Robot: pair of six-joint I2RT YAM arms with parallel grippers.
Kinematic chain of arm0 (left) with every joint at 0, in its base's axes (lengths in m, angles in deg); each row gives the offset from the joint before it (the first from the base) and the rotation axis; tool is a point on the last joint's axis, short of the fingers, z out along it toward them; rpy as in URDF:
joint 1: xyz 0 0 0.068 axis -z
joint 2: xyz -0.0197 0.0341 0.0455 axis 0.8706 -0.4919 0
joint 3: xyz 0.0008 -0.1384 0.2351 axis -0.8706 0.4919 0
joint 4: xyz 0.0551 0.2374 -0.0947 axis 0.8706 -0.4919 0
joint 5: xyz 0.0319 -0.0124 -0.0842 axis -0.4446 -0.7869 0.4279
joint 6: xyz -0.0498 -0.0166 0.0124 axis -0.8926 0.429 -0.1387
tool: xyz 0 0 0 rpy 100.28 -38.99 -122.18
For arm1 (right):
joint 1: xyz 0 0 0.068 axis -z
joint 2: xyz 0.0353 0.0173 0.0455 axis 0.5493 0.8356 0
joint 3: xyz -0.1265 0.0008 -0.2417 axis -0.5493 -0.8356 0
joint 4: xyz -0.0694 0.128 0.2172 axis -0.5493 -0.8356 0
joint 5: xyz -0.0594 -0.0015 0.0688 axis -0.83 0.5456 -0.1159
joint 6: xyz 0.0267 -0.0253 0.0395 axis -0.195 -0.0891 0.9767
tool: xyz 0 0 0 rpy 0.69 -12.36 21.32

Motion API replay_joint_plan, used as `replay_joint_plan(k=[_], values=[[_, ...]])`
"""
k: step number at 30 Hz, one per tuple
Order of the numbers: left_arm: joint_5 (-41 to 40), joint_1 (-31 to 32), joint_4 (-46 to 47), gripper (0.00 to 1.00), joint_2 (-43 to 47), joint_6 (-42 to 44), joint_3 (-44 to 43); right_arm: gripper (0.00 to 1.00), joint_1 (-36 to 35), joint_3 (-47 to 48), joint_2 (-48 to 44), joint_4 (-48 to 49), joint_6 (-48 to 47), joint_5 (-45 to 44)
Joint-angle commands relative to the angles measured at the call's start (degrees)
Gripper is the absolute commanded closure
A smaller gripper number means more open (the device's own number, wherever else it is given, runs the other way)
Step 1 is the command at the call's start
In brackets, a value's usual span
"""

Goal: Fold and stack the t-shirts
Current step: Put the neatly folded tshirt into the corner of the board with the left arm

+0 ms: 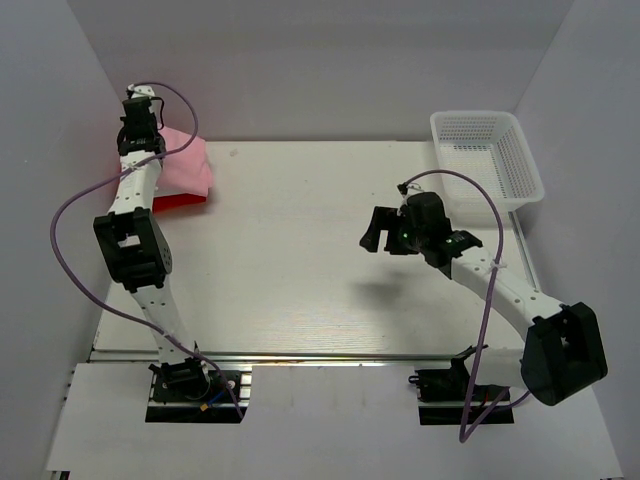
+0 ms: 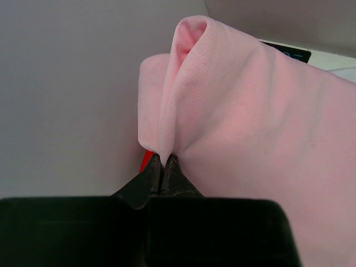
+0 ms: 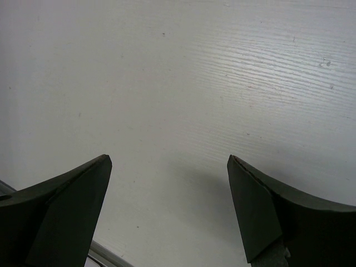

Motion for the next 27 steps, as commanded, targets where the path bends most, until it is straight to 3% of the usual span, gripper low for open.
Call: replay_joint_plan(k=[1,13,14,16,17,27], values=[[-1.06,-1.56,3.53,1.0,0.25,0.19,-1.23,0.1,0.2,3.24,1.16,-0.25,-1.17,-0.82],[-1.85,-4.46,2.93,1.0,-3.35,0.81,-3.32,0.1,0.28,4.55,3.27,-1.65,-1.08,-0.56],[-2.64,-4.46,2.4,0.85,-3.88,0.2,-3.85,0.1,0.37,4.9,3.53,-2.09,-1.17,-0.12],[-3.17,-4.46,2.4,0.39,-4.41,-0.5,-4.38,0.1,0.28,5.08,4.06,-2.36,-1.43,0.15],[-3.17,-4.46,1.7,0.01,-4.41,-1.12,-5.0,0.1,0.28,5.0,4.32,-2.36,-1.35,0.32],[2.71,-4.46,-1.21,0.0,-1.69,-4.81,-5.0,0.1,0.37,5.0,3.19,-2.36,-1.78,1.64]])
